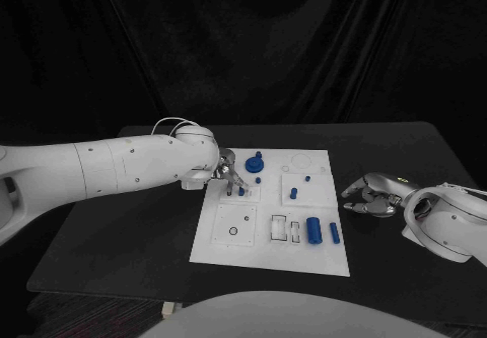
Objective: Assemble the parts on the task board
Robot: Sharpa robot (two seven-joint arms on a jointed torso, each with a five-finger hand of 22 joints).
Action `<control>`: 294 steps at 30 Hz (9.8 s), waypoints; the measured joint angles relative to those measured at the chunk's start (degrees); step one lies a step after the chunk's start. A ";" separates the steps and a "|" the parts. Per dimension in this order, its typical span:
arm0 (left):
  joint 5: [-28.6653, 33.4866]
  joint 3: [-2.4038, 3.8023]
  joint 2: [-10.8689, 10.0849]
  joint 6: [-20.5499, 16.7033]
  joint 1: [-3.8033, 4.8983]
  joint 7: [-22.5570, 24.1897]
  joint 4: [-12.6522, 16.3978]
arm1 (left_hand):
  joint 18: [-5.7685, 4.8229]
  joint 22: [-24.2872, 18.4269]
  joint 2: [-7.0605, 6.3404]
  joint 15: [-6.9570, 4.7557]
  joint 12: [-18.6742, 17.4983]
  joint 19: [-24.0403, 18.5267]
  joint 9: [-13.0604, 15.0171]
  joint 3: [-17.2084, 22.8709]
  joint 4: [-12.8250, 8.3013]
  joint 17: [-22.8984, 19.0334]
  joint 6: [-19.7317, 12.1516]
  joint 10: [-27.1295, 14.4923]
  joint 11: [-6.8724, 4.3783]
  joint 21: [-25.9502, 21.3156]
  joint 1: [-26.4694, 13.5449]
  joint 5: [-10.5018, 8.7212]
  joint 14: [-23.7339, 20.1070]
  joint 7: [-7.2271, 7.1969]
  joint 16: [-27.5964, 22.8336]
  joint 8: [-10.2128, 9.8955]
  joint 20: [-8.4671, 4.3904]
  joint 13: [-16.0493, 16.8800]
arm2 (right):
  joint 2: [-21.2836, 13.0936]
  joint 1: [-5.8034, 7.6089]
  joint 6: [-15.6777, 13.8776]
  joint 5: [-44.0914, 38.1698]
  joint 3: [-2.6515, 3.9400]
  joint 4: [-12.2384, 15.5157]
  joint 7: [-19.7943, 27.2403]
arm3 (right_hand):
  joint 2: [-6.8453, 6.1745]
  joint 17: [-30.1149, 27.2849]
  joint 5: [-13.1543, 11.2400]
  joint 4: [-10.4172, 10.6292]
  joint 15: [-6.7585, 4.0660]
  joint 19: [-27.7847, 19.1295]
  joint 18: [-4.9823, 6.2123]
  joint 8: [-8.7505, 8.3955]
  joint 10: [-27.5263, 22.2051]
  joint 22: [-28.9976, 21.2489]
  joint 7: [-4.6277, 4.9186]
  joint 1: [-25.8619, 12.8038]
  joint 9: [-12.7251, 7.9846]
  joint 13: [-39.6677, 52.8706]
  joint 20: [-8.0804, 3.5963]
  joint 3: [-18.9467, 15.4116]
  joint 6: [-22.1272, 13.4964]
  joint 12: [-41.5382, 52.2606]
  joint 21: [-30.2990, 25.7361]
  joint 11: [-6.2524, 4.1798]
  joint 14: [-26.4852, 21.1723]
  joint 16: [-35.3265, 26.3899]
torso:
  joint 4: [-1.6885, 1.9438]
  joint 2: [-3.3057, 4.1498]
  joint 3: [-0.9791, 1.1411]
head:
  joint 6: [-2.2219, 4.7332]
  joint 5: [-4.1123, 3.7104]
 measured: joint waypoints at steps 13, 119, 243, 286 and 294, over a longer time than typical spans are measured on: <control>-0.01 0.11 -3.82 -5.01 6.16 5.29 0.71 | 0.00 -0.01 0.68 -0.20 1.76 1.34 8.29 -4.58 2.59 0.00 -3.49 0.01 -0.40 2.91 2.81 0.00 -0.21 -0.59 1.55 5.48 -0.31 0.00 | -1.14 0.00 -1.45 0.01 0.01 1.36 0.34 | 0.00 0.00 0.00 0.40 0.00 0.00 -0.01 0.00 0.00 0.00 -0.11 0.00 0.00 -0.01 0.00 0.40 0.73 0.23 0.86 0.00 0.00 -0.85 | -0.01 0.36 -0.10 | 0.00 -0.80; -0.01 0.06 2.39 -0.06 1.45 5.06 -11.99 | 0.01 -0.02 2.11 0.01 1.54 0.71 1.33 4.15 -3.15 0.01 -2.24 -0.03 -0.24 2.51 12.83 16.49 0.01 -0.39 1.33 -3.89 0.27 0.00 | -2.88 3.59 -10.21 0.03 0.00 4.89 5.58 | -0.72 0.00 -2.31 3.40 -0.01 1.85 -0.01 0.00 0.00 -0.01 -0.32 -2.08 -0.15 -6.41 -0.21 -0.87 1.74 1.11 2.00 -0.01 0.00 -2.43 | -0.22 2.38 -0.44 | 0.00 0.25; -0.02 0.10 -10.57 -17.63 -4.13 3.57 10.30 | 0.01 -0.03 -2.70 -0.40 -0.05 0.91 5.62 23.19 -9.67 0.00 -4.18 0.00 -0.40 1.85 5.72 17.93 0.00 0.10 0.44 -1.14 -0.31 0.00 | -3.72 3.36 -9.64 0.03 0.00 5.09 4.86 | -0.99 -0.16 -1.62 3.08 -0.01 1.85 -0.01 0.00 0.00 0.03 -0.31 -1.42 -0.17 -6.37 -0.21 -0.54 1.74 0.56 0.89 0.00 0.00 -3.17 | 0.00 2.10 -0.44 | 0.00 1.11; 0.01 -0.07 -11.70 -24.49 -3.22 11.33 9.71 | 0.00 -0.03 -0.43 0.31 0.72 0.82 13.46 -9.85 6.93 0.00 -7.43 0.11 0.12 2.66 5.61 0.04 -0.10 0.07 0.88 7.26 0.20 0.00 | -4.20 3.15 -9.58 0.03 0.00 5.07 4.68 | -0.73 -0.22 1.13 2.44 -0.01 1.85 -0.01 0.00 0.00 0.00 -0.10 -0.43 -0.22 -5.76 -0.21 0.09 1.95 0.46 0.89 0.00 0.00 -3.12 | -0.03 2.10 -0.44 | 0.00 0.34; -0.01 0.09 -10.28 -30.15 -0.13 24.92 5.83 | 0.60 0.00 1.15 2.67 -10.84 -6.29 7.18 -11.82 6.21 0.00 -13.24 -9.49 2.53 -6.05 16.43 0.17 -2.64 2.99 -5.04 1.61 2.08 -0.56 | -4.29 3.15 -9.59 0.03 0.00 5.23 4.42 | -0.73 -0.22 1.13 2.44 -0.01 1.85 -0.01 0.00 0.00 0.00 -0.10 -0.43 -0.22 -4.45 -0.21 0.09 1.95 -0.01 0.89 0.00 0.00 -3.12 | 0.00 2.14 -0.49 | 0.00 0.07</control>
